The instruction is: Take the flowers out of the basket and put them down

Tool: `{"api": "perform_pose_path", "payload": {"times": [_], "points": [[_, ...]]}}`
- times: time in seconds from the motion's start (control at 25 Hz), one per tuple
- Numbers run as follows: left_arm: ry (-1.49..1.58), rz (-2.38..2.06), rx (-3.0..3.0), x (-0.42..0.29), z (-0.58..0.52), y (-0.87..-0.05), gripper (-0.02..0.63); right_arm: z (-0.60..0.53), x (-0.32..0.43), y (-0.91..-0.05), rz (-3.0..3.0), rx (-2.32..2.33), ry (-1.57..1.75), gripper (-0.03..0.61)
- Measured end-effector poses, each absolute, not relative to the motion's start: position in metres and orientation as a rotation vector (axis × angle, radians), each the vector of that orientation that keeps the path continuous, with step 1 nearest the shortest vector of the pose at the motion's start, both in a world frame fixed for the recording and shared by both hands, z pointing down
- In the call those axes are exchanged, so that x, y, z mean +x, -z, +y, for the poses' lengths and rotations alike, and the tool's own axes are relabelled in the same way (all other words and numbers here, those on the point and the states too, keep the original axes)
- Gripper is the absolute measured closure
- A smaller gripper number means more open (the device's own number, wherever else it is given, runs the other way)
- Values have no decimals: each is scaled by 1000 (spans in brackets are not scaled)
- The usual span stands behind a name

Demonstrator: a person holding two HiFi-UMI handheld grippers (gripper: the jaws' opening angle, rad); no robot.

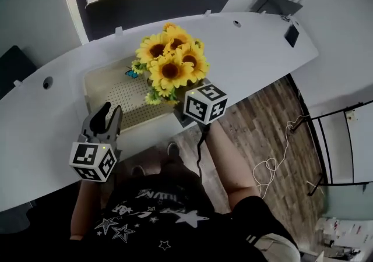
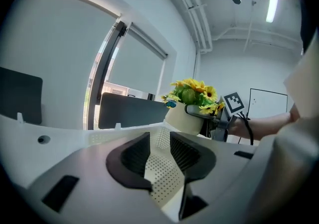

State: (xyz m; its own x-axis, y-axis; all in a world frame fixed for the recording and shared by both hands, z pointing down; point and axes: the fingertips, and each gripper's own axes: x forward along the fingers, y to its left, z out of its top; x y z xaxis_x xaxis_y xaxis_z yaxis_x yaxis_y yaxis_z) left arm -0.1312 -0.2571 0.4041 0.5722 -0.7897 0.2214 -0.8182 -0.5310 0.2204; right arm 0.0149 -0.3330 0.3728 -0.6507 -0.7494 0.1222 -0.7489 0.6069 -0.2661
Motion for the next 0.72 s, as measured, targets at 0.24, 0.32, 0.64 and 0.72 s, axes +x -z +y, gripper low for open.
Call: {"api": "perform_pose_path", "payload": {"times": [0.24, 0.32, 0.64, 0.72], "points": [[-167, -1240, 2549, -47, -249, -393, 486, -320, 120, -356, 2688, -1431, 465, 37], [-165, -1228, 2548, -25, -252, -394, 486, -321, 147, -358, 2672, -1456, 471, 37], [-131, -1274, 2517, -5, -290, -427, 553, -347, 181, -401, 2717, -1502, 467, 37], [-144, -1304, 2506, 25, -295, -424, 562, -354, 209, -406, 2735, -1487, 479, 37]]}}
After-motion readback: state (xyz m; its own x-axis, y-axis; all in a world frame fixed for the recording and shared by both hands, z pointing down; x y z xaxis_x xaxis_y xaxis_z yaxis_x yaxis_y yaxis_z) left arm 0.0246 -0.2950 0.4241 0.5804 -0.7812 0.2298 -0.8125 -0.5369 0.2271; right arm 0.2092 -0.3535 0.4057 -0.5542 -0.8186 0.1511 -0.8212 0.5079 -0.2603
